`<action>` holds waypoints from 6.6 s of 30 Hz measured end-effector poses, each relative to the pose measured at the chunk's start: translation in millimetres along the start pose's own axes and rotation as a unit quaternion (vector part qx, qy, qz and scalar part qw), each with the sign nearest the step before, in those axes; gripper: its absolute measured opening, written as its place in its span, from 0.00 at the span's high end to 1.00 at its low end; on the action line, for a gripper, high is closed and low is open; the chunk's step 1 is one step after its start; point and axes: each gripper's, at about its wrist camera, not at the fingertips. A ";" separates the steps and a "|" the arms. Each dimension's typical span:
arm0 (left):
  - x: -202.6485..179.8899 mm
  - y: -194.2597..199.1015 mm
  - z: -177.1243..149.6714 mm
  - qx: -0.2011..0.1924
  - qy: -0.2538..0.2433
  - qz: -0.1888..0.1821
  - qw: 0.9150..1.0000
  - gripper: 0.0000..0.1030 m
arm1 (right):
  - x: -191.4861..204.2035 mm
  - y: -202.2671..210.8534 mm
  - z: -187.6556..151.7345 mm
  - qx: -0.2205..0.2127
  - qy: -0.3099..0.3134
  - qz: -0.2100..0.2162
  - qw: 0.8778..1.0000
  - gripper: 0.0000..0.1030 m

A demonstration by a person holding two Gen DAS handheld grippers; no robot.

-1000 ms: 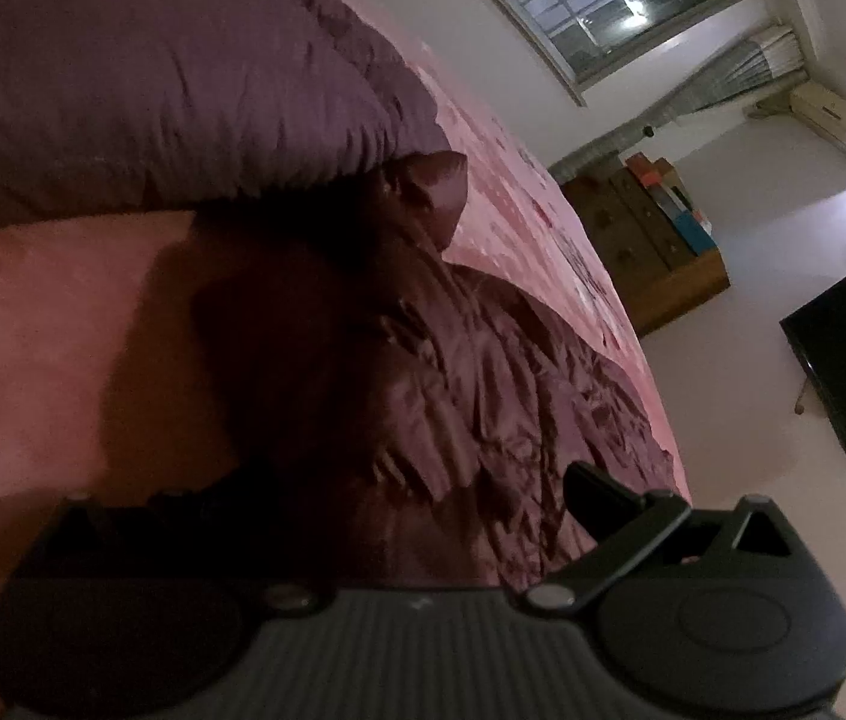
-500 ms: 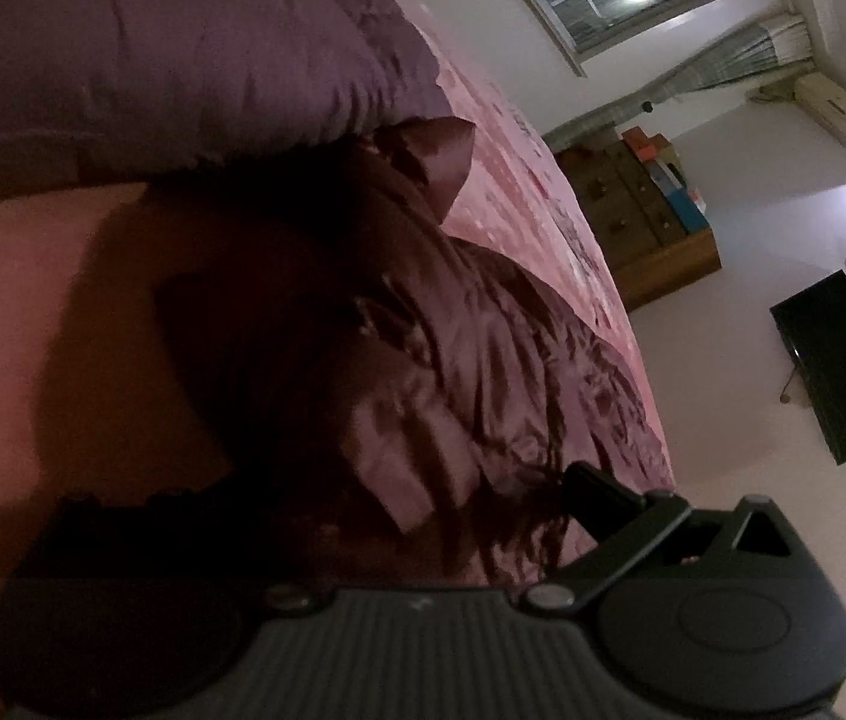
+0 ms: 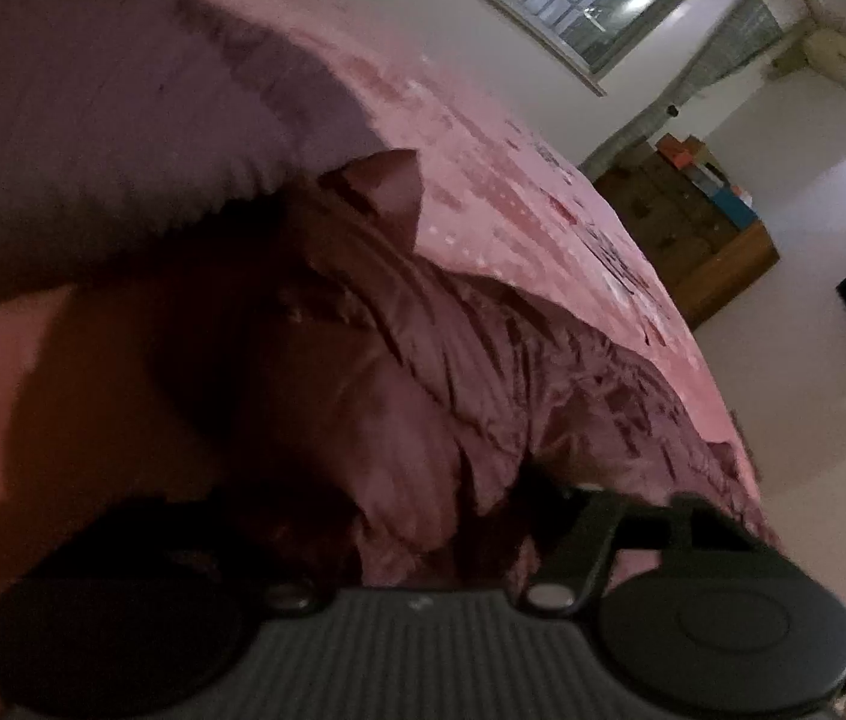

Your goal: Fold large clothes

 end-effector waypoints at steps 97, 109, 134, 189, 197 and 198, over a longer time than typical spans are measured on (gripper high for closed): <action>-295.6 80.5 -148.5 -0.049 -0.340 -0.037 0.939 0.01 | 128.9 317.6 -72.9 -0.272 0.037 -0.370 0.887 0.00; -303.2 113.4 -148.5 -0.072 -0.352 -0.047 0.932 0.01 | 164.9 337.6 -81.4 -0.273 0.051 -0.373 0.885 0.00; -310.2 140.2 -148.0 -0.087 -0.351 -0.054 0.931 0.01 | 169.2 359.7 -85.4 -0.264 0.069 -0.376 0.886 0.00; -320.9 136.6 -159.2 -0.101 -0.365 -0.068 0.923 0.01 | 170.1 360.8 -87.1 -0.264 0.082 -0.383 0.882 0.00; -321.6 134.3 -162.4 -0.104 -0.365 -0.083 0.921 0.01 | 166.0 360.1 -86.3 -0.263 0.076 -0.381 0.883 0.00; -321.8 133.7 -162.8 -0.104 -0.364 -0.084 0.922 0.01 | 165.8 359.8 -86.2 -0.263 0.075 -0.380 0.884 0.00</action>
Point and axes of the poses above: each gripper's, at about its wrist camera, not at the fingertips, and y roughly against the way its jaws point, x to its left, z to its top, and after that the axes turned 1 degree about z, right-handed
